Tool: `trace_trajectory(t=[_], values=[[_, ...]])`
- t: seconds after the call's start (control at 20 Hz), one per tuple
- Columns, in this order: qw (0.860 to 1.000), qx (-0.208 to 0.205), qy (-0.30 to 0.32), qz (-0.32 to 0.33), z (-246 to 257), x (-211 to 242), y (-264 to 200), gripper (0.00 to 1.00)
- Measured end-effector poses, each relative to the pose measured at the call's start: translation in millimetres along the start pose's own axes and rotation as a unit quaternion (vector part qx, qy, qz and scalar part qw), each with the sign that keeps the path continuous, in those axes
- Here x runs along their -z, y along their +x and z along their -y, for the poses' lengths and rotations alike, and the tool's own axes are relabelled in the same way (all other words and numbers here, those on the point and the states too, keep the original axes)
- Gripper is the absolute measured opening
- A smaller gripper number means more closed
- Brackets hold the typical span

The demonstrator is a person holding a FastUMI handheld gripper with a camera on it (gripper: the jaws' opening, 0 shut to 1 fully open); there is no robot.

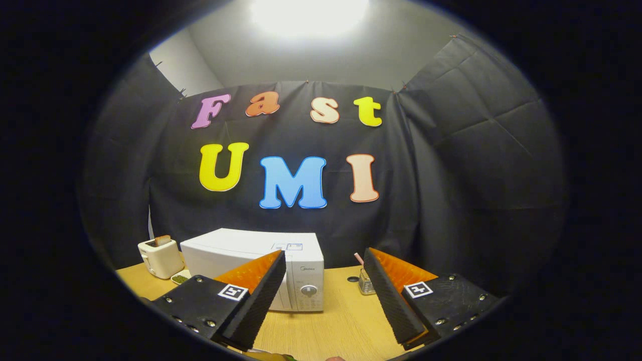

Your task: Open the microwave, put the food inside, and close the microwave door.

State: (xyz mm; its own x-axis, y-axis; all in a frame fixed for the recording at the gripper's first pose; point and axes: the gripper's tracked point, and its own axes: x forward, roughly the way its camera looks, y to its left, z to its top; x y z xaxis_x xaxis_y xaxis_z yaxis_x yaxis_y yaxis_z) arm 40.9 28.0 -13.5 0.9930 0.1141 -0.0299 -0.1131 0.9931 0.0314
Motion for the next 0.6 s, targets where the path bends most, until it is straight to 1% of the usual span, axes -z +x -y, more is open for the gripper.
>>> trace_trajectory(t=[0.4, 0.6], values=[[0.998, -0.048, 0.008, -0.029, -17.8, 24.5, 51.3, 0.98], [0.997, -0.066, 0.003, -0.041, -26.4, 38.3, 76.7, 0.98]])
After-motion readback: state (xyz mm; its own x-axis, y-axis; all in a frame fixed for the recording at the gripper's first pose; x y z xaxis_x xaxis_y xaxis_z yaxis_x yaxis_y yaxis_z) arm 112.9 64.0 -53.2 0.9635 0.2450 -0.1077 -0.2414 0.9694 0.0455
